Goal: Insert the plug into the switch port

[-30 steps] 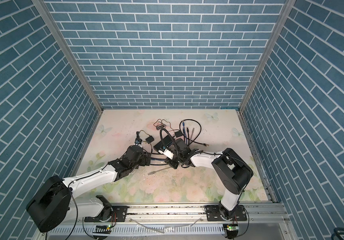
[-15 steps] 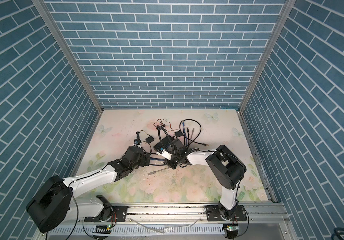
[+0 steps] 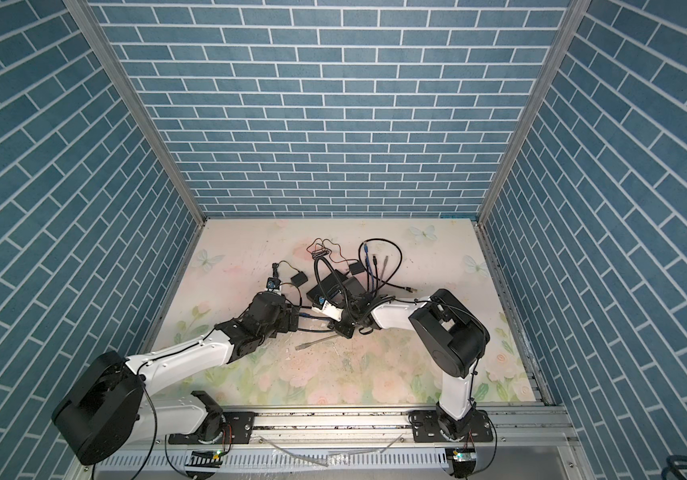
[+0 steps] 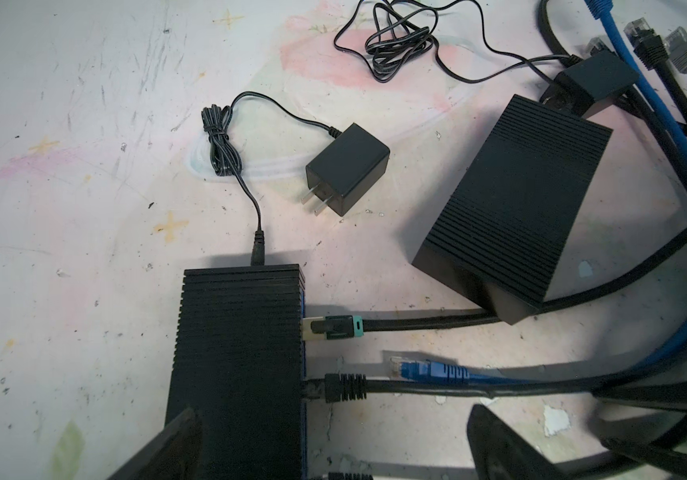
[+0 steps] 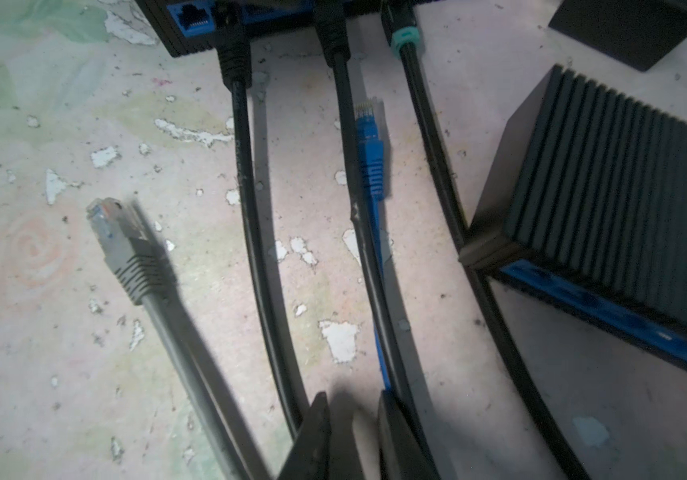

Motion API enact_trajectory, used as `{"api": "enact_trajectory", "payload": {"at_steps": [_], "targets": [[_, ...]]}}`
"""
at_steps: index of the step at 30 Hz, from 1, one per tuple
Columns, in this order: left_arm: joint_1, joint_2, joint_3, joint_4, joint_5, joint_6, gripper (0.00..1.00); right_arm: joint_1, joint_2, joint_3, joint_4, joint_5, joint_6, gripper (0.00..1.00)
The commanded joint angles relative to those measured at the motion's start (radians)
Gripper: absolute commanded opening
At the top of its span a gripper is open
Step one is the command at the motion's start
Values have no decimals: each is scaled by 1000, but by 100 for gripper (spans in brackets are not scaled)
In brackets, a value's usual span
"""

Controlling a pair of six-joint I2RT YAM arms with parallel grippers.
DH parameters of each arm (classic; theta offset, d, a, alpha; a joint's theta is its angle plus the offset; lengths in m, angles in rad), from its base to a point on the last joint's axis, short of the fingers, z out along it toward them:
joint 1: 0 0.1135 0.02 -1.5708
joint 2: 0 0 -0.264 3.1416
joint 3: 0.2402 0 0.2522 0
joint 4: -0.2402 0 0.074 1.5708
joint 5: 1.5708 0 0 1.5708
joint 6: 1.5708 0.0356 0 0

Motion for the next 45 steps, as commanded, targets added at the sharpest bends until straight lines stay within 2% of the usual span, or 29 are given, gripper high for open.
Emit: {"api": "enact_trajectory", "payload": {"at_steps": [1,14,38,45], "targets": [[8,-6,-12,-10,-12,-5,99,5,-9,35,-23,-15,-81,23],[10,13,2,-14,-1,1,100,5,-58,34,-25,-37,-145,23],[18,17,-10,-5,6,5,100,3,73,143,-219,65,-265,22],[19,15,-16,-1,6,4,100,4,14,100,-165,42,-308,23]]}}
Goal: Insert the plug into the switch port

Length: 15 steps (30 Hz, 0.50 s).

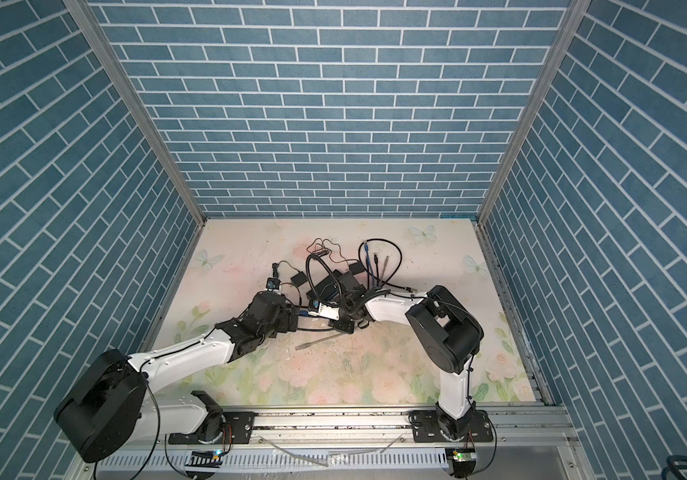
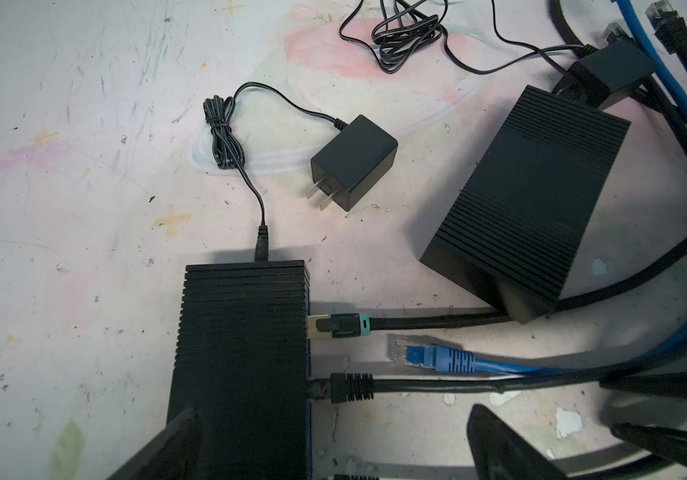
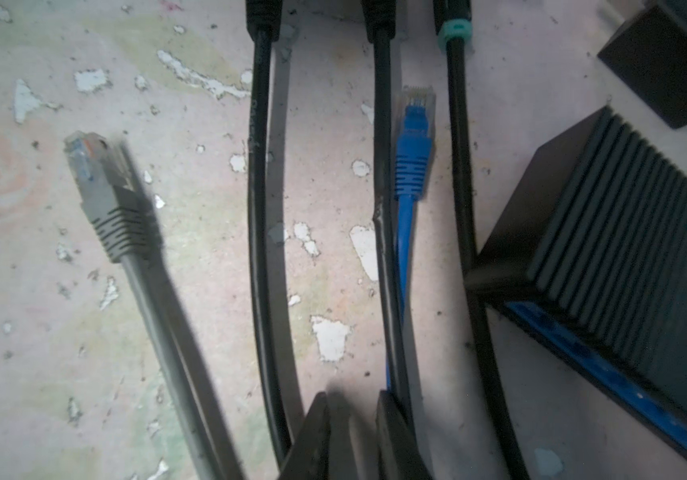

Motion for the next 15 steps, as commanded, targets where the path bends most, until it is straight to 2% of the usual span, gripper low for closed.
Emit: {"api": "enact_trajectory", "payload": {"at_steps": [1,9,15], "targets": [[9,1,-17,0,1,2,100,4,-42,-25,17,-7,-78,23],[10,21,-26,22,23,4,100,3,-106,-74,102,4,-123,30],[12,58,-25,26,30,6,100,-3,-80,-58,31,32,-201,34]]}}
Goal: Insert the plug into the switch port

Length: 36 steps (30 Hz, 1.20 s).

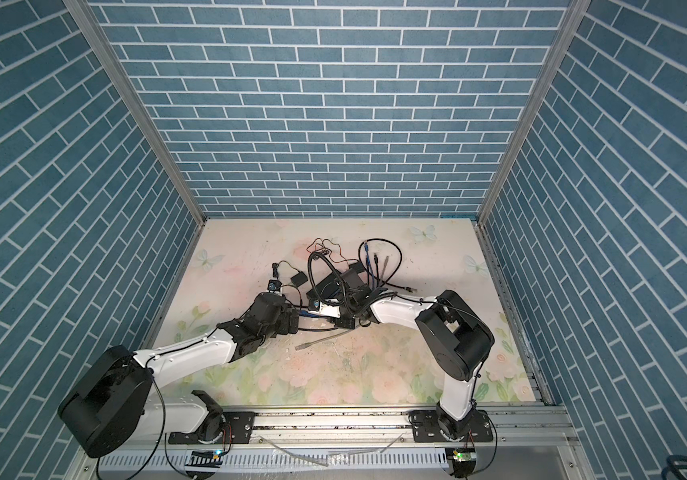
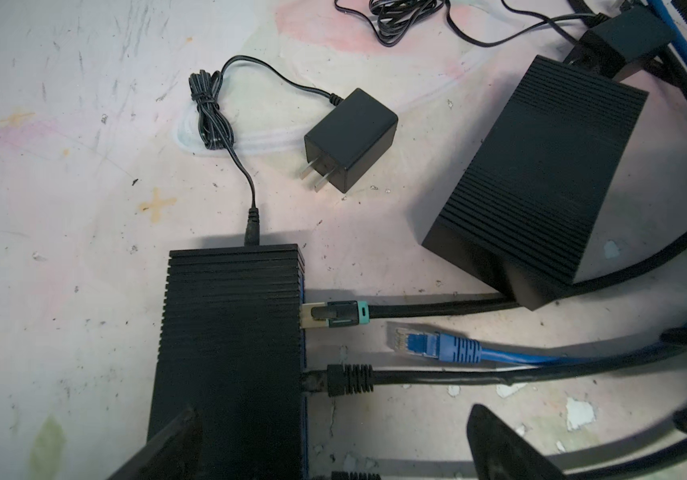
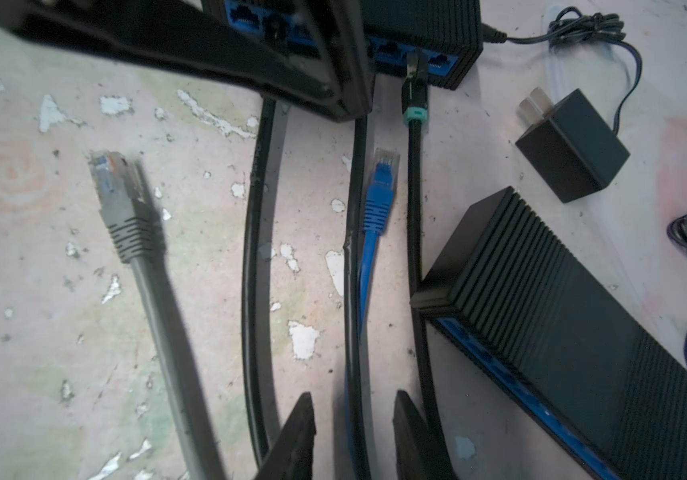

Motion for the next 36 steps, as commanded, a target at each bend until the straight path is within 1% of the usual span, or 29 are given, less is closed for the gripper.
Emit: {"api": "enact_trajectory", "payload": {"at_steps": [1,5,11,20,26,31,36], "targets": [[8,32,-10,8,11,7,99,-6,-1,-18,-45,12,-100,34],[8,73,3,5,5,3,100,-19,7,-10,-90,-5,-124,34],[8,135,28,22,11,4,100,-35,23,-12,-100,-4,-136,33],[8,166,52,32,2,16,100,-53,35,-20,-116,-26,-153,29],[11,204,61,50,0,31,100,-54,-22,-66,-39,-21,-145,29],[17,233,69,68,1,39,100,-54,-66,-78,-49,-53,-146,29],[23,247,79,83,9,45,100,-54,-71,-76,-55,-55,-141,29]]}}
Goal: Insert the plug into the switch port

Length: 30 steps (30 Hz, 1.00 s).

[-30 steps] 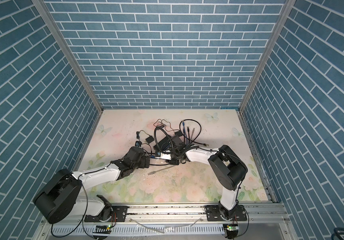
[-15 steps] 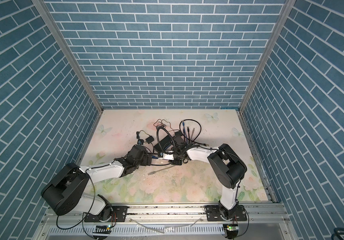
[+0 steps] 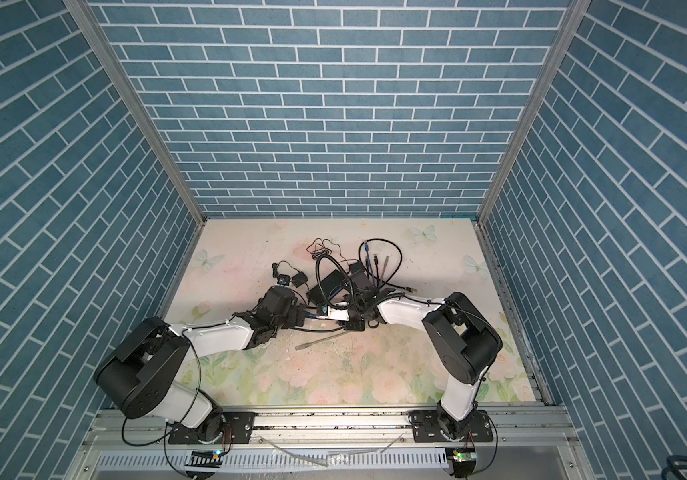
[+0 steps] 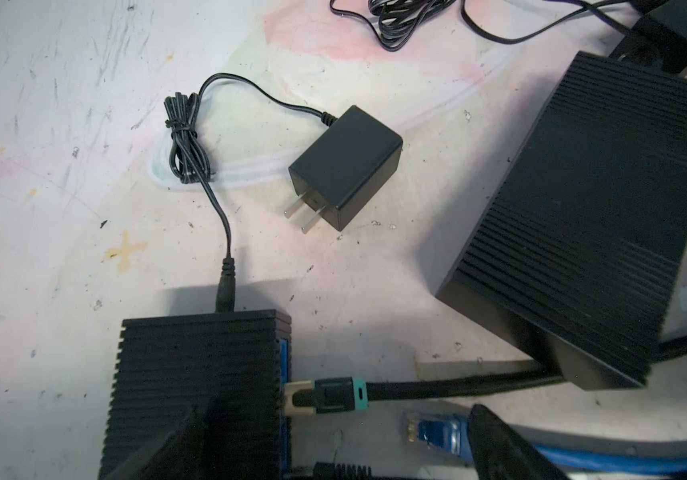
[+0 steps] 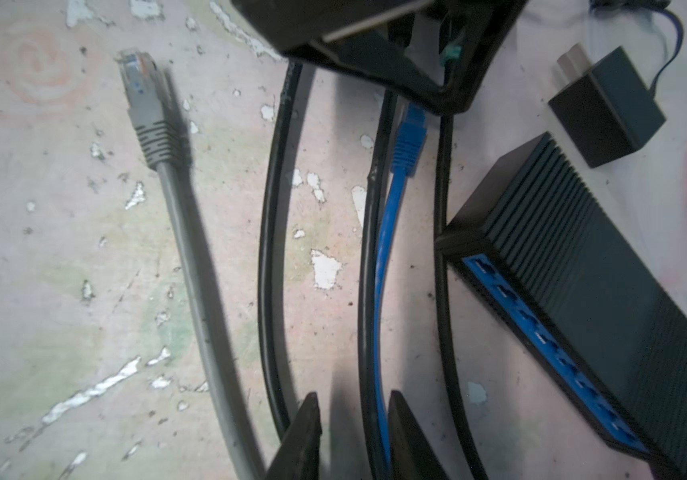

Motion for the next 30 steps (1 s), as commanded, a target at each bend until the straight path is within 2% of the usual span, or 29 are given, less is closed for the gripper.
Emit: {"api": "enact_trajectory", "payload": {"at_steps": [1,9,19,24,30], "targets": [[10,36,2,-47,38,0,99,-3,-14,-17,-10,-22,-31,29],[17,33,-15,-51,31,3,100,-33,35,26,68,22,79,27],[20,30,-24,-46,35,-6,99,-34,95,41,98,63,94,26],[20,32,-19,-55,37,-3,100,-32,76,-5,136,47,84,27],[22,31,-18,-60,34,-3,100,-23,55,-38,120,-29,55,27]]}}
